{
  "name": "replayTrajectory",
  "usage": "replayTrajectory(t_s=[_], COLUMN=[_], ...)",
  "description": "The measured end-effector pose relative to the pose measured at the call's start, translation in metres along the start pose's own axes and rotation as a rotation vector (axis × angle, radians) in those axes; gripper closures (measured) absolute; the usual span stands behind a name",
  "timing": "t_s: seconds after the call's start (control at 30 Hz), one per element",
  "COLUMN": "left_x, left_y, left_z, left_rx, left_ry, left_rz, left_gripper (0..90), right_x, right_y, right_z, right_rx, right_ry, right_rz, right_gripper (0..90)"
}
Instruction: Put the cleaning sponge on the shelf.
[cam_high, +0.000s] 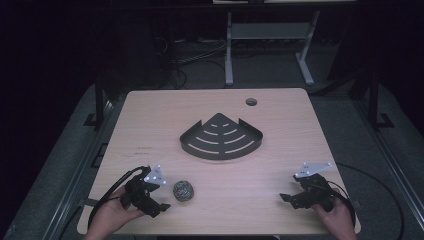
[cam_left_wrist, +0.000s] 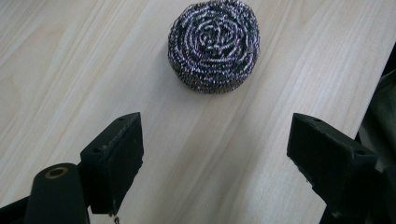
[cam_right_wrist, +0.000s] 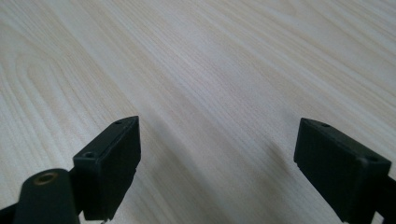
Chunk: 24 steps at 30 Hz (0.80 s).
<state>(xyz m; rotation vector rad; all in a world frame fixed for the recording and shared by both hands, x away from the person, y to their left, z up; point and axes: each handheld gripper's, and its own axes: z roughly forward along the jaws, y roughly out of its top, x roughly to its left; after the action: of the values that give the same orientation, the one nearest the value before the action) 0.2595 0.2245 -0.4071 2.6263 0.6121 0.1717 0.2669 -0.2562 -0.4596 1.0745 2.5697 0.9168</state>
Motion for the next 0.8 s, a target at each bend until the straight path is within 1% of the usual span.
replayTrajectory(t_s=[0.2,0.27,0.4,0.57,0.6,0.73,0.8], left_x=[0.001,0.001,0.002,0.003,0.004,0.004,0.005], left_y=[0.009,0.009,0.014,0.017,0.019,0.022,0.024], left_z=[0.003,0.004,0.007,0.010,0.011,0.014,0.016], left_rx=[0.008,0.002,0.013,0.012,0.015,0.023,0.024], left_ry=[-0.010,-0.008,-0.017,-0.023,-0.023,-0.027,-0.032], left_rz=[0.014,0.010,0.014,0.007,0.013,0.013,0.006], left_gripper=[18.0,18.0,18.0,18.0,18.0,18.0,18.0], right_x=[0.000,0.000,0.000,0.000,0.000,0.000,0.000], right_y=[0.000,0.000,0.000,0.000,0.000,0.000,0.000], right_z=[0.000,0.000,0.000,0.000,0.000,0.000,0.000], right_rx=[0.001,0.001,0.000,0.000,0.000,0.001,0.002], right_ry=[0.003,0.003,0.004,0.004,0.004,0.006,0.006], right_rz=[0.001,0.002,0.000,0.001,0.001,-0.001,-0.001], right_gripper=[14.4,14.4,14.4,14.4,14.4,14.4,14.4])
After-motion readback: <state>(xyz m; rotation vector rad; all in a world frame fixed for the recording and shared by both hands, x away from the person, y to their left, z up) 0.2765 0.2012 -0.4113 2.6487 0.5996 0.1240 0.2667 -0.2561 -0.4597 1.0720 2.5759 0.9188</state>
